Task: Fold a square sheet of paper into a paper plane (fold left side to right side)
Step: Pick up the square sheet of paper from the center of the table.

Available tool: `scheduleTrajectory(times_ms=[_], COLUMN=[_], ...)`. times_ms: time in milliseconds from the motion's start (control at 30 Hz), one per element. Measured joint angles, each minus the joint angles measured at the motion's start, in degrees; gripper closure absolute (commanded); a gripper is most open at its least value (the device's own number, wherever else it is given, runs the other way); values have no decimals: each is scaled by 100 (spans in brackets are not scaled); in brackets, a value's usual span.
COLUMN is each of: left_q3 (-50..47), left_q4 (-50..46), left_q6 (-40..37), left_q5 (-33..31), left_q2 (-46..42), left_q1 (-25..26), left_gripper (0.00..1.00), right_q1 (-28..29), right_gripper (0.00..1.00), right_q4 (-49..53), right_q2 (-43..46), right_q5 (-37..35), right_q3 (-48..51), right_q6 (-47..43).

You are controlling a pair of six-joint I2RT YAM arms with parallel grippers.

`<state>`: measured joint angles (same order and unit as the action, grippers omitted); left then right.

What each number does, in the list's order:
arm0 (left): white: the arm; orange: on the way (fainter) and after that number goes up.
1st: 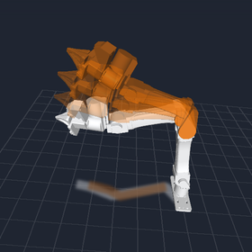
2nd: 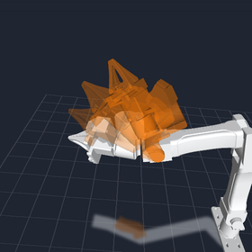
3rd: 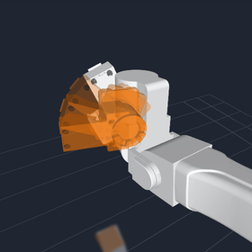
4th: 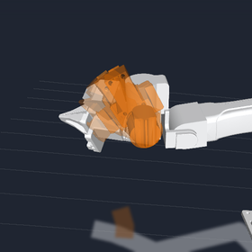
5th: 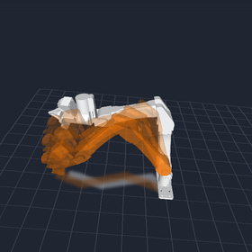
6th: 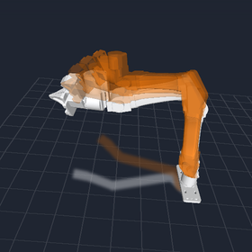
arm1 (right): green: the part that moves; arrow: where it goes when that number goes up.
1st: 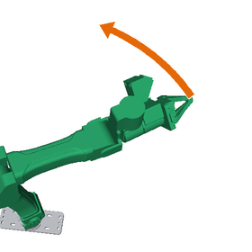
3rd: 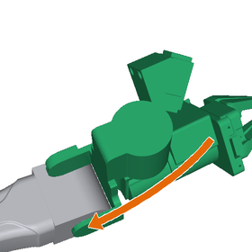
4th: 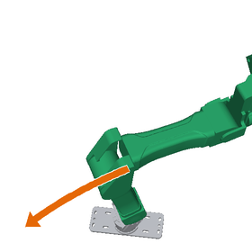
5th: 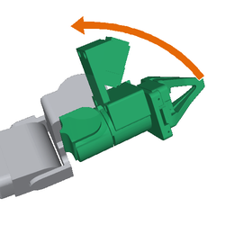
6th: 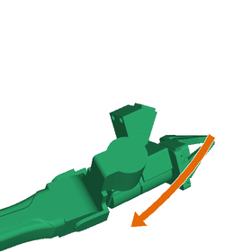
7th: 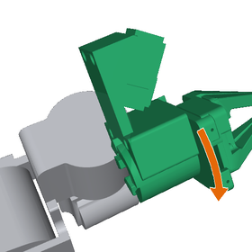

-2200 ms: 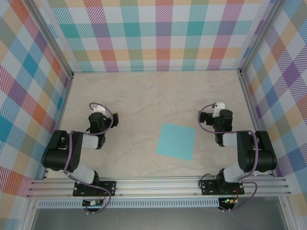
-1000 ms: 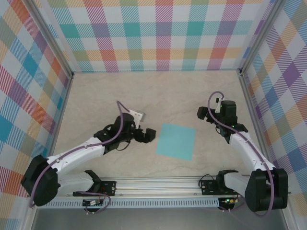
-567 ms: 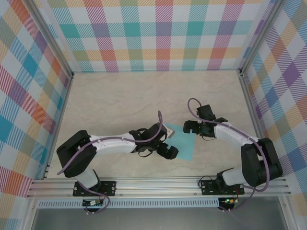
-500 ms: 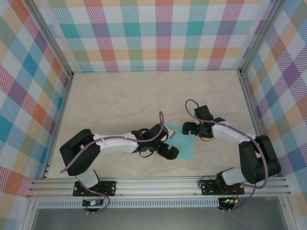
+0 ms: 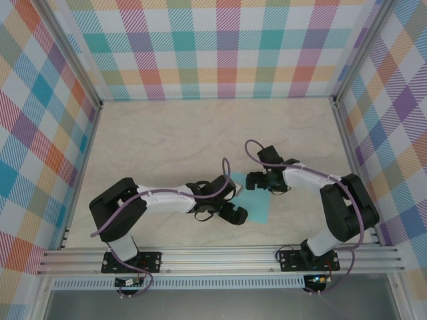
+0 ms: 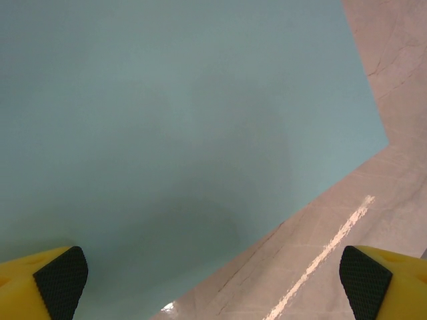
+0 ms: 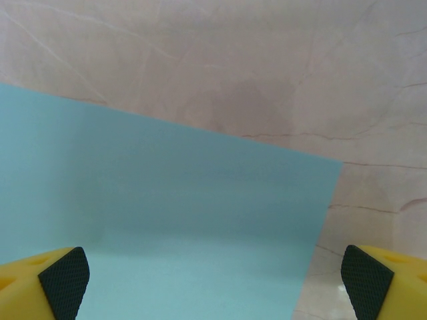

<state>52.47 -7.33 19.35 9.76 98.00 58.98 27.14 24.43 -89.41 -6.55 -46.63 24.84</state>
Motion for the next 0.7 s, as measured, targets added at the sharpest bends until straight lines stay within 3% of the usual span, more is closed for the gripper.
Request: scheduleTrajectory(times_ms=[467, 700], left_q3=[98, 96], left_q4=[-9, 7], left_q6=[61, 61], left_q5=[4, 4], left_q2=[90, 85], left_q1=[13, 15], left_gripper=[0, 0], right_q1=[494, 654], right_gripper=[4, 24], right_q4=[72, 96], right_q2=[-11, 33], right_q5=[236, 649], right_q3=[-22, -20], right_q6=[164, 334])
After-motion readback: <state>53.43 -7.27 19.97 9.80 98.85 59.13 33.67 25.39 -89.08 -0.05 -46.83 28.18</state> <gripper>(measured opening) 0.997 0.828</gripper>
